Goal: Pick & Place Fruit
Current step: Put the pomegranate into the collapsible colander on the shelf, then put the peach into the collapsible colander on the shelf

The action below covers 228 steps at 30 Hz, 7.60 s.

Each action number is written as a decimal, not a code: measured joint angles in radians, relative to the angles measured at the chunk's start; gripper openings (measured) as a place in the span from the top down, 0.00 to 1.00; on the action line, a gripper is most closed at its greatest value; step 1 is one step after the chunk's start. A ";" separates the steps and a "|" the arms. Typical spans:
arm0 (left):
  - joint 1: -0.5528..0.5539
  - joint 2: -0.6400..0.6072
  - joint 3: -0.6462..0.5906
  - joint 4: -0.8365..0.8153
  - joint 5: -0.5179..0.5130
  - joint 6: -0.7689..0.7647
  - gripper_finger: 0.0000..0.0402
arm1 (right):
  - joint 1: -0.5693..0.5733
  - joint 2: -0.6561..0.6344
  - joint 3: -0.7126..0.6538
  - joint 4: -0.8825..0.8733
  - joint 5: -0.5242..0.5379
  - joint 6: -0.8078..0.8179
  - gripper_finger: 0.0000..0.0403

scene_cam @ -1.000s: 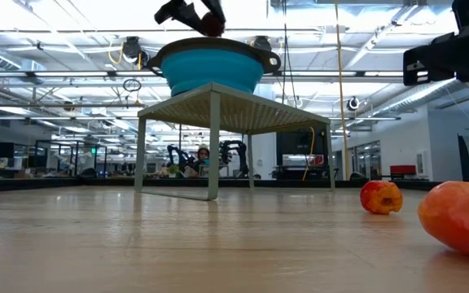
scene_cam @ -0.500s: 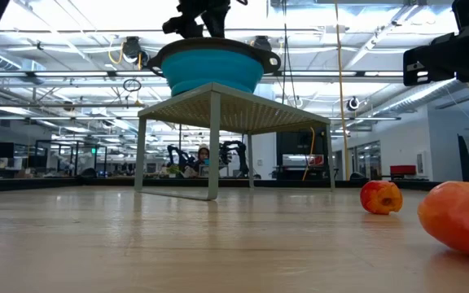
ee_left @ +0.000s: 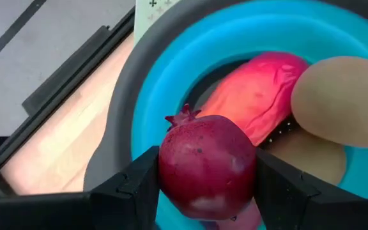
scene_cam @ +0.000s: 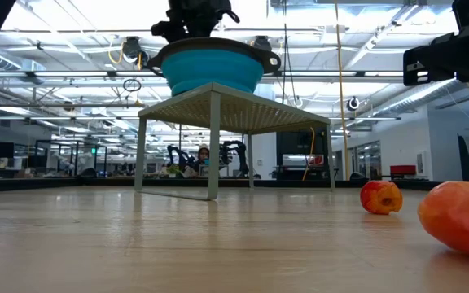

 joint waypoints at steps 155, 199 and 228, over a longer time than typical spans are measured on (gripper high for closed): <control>-0.458 -0.232 -0.002 0.145 -0.288 -0.138 1.00 | 0.000 0.002 0.005 0.005 -0.008 0.467 1.00; -0.523 -0.464 -0.813 0.991 -0.260 -0.162 1.00 | 0.204 0.749 0.516 -0.979 -0.211 0.566 1.00; -0.565 -0.464 -0.816 0.992 -0.274 -0.080 0.97 | 0.327 0.853 0.539 -1.176 -0.160 0.793 0.66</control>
